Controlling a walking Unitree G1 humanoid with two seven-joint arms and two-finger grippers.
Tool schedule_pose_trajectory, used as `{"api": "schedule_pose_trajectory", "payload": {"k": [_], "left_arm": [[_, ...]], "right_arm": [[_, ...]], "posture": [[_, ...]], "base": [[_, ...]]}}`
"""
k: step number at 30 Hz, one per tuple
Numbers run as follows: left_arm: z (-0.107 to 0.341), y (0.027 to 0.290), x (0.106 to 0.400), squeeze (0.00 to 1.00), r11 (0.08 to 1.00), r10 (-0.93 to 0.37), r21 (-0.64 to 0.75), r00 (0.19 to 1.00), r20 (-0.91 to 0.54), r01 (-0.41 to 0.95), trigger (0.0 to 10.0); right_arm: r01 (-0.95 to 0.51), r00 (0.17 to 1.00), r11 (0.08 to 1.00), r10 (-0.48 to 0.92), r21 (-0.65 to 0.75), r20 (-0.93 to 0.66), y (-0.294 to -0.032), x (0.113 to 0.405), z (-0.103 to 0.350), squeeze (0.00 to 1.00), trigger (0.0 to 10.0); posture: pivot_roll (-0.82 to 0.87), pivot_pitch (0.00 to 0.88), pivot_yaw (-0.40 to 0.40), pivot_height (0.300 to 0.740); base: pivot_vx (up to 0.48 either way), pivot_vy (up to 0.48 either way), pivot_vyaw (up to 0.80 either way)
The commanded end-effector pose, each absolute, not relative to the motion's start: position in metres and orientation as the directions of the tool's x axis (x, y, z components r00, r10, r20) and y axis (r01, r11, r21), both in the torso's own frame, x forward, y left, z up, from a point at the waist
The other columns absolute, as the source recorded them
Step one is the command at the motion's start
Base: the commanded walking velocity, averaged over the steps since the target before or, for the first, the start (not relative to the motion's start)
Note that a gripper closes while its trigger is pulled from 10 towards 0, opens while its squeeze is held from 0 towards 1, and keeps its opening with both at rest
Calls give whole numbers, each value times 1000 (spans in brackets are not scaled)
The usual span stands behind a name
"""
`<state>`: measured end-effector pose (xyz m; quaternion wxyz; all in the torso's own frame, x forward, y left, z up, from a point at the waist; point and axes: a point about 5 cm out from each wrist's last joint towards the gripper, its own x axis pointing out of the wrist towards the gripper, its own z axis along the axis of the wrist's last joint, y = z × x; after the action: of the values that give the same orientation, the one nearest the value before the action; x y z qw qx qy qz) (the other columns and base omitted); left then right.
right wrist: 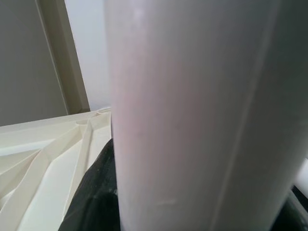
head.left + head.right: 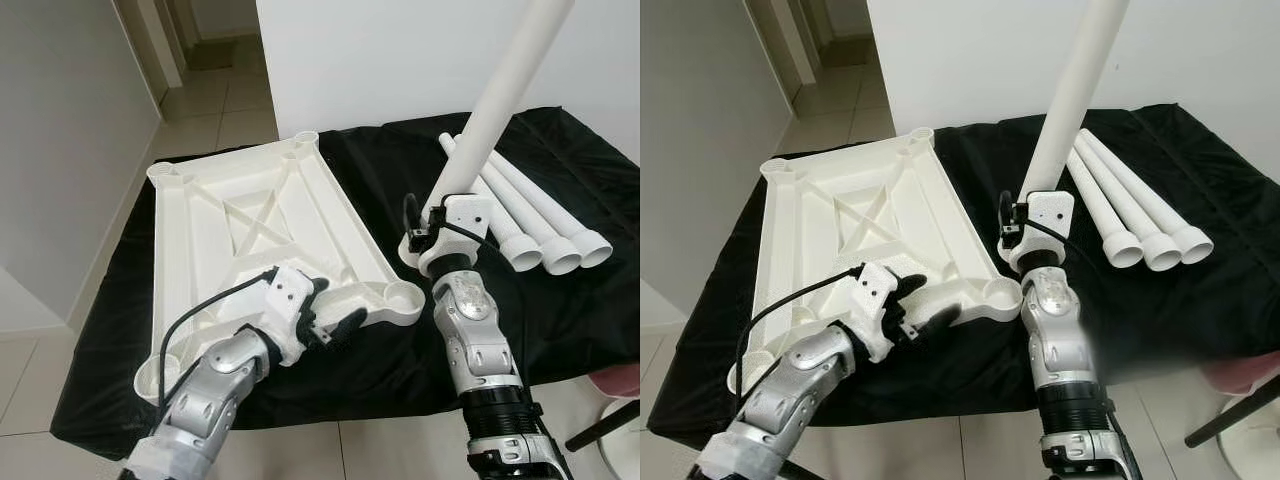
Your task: Building children table
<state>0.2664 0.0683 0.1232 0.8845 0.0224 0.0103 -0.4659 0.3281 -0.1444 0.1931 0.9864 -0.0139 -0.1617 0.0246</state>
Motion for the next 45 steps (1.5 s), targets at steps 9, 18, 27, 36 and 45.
{"api": "schedule_pose_trajectory", "payload": {"k": [9,18,27,36,45], "left_arm": [[127,112,267,0,454,-845,209,493,-207,866,10000],[140,138,283,0,540,-789,242,585,-187,806,10000],[146,136,272,0,541,-823,127,554,-123,831,10000],[142,116,248,0,500,-859,10,498,-118,866,10000],[141,96,243,0,509,-848,41,509,-145,860,10000]], "right_arm": [[-79,946,996,91,-50,312,-137,331,190,0,10000],[-107,946,991,128,-87,298,-133,329,187,0,10000],[-217,934,969,241,-115,263,-124,321,173,0,10000],[-289,926,948,312,-134,211,-126,308,151,0,10000],[-309,925,938,335,-158,179,-131,302,143,0,10000]], "posture": [[-42,8,88,740],[-46,10,87,740],[-43,16,78,740],[-32,25,67,740],[-35,19,61,740]], "base": [[0,0,0],[0,0,0],[0,0,0],[0,0,0],[0,0,0]]}}
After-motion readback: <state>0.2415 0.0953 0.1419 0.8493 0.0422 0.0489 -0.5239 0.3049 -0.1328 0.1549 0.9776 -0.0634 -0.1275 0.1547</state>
